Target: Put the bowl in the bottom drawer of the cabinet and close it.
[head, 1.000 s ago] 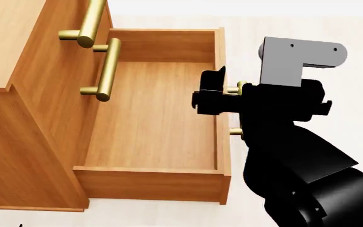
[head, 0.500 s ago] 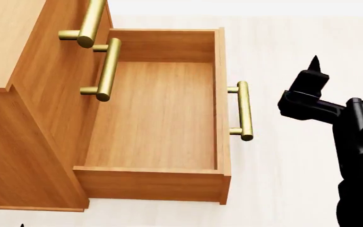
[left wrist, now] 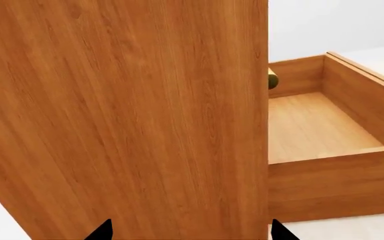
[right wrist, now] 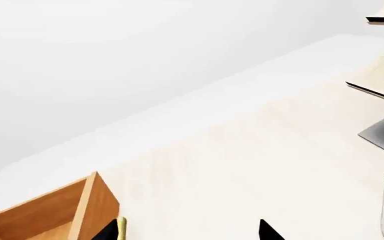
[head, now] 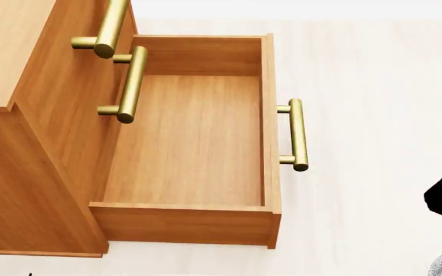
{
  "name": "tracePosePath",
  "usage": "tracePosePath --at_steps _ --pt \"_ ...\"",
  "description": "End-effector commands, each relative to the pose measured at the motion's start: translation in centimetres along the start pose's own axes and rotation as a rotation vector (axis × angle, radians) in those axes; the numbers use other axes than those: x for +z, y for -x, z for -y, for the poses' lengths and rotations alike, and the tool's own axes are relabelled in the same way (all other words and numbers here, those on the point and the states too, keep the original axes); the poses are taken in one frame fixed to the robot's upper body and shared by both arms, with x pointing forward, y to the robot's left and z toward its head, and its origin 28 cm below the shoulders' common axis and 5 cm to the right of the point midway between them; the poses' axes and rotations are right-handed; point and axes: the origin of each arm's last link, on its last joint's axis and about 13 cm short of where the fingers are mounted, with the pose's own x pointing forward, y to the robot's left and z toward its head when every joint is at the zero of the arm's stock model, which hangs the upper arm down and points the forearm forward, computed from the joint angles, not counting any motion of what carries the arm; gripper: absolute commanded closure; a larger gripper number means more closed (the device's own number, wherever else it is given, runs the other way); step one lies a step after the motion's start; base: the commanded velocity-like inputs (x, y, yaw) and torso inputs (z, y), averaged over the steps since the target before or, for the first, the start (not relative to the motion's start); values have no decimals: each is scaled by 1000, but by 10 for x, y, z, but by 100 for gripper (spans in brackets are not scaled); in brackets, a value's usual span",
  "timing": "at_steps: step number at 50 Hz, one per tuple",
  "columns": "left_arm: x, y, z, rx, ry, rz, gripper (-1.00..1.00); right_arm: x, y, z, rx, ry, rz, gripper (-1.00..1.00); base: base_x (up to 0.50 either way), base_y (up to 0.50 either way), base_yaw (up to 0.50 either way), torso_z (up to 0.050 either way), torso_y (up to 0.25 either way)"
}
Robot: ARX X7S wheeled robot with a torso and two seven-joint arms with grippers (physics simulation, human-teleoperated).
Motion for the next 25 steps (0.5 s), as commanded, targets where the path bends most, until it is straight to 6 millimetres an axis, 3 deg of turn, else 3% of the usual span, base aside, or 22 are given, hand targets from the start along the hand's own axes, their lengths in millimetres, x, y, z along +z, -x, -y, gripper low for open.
tracePosePath --at_steps 1,25 --pt "9 3 3 -50 73 35 -100 8 26 14 35 -134 -26 -100 0 0 0 0 0" --pt "9 3 5 -52 72 32 -100 -8 71 51 -63 -251 -27 -100 0 0 0 0 0"
